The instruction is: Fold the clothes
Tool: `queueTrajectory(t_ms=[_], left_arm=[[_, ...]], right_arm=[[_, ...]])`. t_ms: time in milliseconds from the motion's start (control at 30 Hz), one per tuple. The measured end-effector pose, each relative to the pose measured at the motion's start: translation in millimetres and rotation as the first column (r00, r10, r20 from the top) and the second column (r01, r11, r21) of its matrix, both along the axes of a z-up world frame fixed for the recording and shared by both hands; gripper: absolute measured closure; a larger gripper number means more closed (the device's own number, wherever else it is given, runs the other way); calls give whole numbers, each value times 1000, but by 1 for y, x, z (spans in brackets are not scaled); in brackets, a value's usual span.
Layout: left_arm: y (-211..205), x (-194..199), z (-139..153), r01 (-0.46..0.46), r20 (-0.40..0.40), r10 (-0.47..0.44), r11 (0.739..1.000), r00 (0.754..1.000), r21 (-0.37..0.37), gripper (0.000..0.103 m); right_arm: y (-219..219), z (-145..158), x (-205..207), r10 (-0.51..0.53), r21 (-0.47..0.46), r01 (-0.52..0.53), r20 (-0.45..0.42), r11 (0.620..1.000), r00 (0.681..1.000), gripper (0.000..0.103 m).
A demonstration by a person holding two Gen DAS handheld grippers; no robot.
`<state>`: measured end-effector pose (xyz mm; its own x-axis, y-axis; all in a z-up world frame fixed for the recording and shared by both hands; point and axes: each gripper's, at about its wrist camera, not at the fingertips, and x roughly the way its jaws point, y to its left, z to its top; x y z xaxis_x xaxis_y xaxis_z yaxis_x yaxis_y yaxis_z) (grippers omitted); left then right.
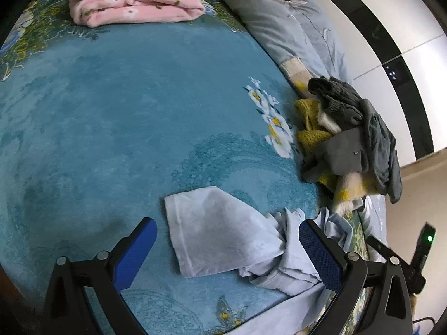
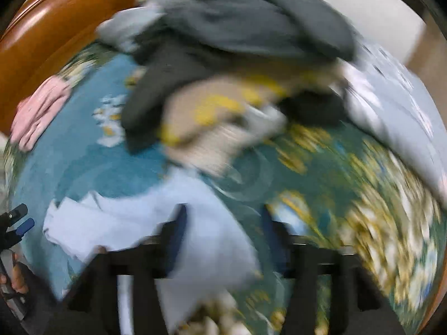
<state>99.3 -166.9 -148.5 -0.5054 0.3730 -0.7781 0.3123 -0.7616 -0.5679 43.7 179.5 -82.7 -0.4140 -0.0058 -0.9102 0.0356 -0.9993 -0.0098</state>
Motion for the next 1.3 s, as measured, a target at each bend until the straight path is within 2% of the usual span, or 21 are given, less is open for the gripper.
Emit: queueTrajectory(t_ms=[100,167,200,233,267,367,433,533,600,667,767,933,1067,1200,1233,1300], left_arm=[[-3,2,1,-16,-4,16,1000,1000,0,0],[-3,2,1,-14,-5,14,1000,1000,-8,0],[-2,2,1,-12,-6,12,1000,1000,-11,0],[-2,1,1,-9,-7,9,1000,1000,-12,0],[-1,1,1,-6,-9,6,1000,1000,-13,0],[1,0,3,8,-18,-8,1000,1000,-11,0],[4,-1,7,18,-31,-19,1000,999,-11,0],[10,-7,22,30,-86,-29,999,996,13,0],[22,-19,31,63,-123,-59,998,991,31,0],[43,-37,36,139,-133,-136,990,982,16,0],[82,-64,34,288,-100,-291,956,951,-51,1],[113,-61,36,466,-111,-470,883,876,-62,1],[119,-41,30,549,-89,-555,831,827,-87,1],[129,-23,14,604,3,-610,784,793,-142,4],[131,-19,11,613,17,-617,777,786,-142,4],[128,-15,12,606,3,-610,787,792,-113,4]], right_arm=[[-26,-21,-10,31,47,-34,54,998,998,45],[-29,-38,-16,4,83,-13,105,996,994,47],[-25,-44,-16,-21,91,10,121,996,992,61],[-19,-48,-14,-54,91,42,132,995,990,87],[-11,-47,-10,-80,84,70,124,994,989,94],[11,-35,13,-119,85,113,67,990,991,97],[24,-15,37,-112,78,110,14,991,994,98],[43,13,75,-104,143,111,-55,984,993,99],[56,15,93,-84,229,95,-57,969,995,100],[61,7,102,-65,273,71,-29,959,997,100],[66,8,105,-76,260,82,-32,962,997,100],[75,16,104,-91,275,103,-53,956,994,100],[81,8,104,-120,266,124,-34,956,992,100],[75,5,108,-101,277,103,-24,955,995,100],[75,5,109,-99,276,102,-24,956,995,100],[77,7,109,-108,261,110,-21,959,994,100]])
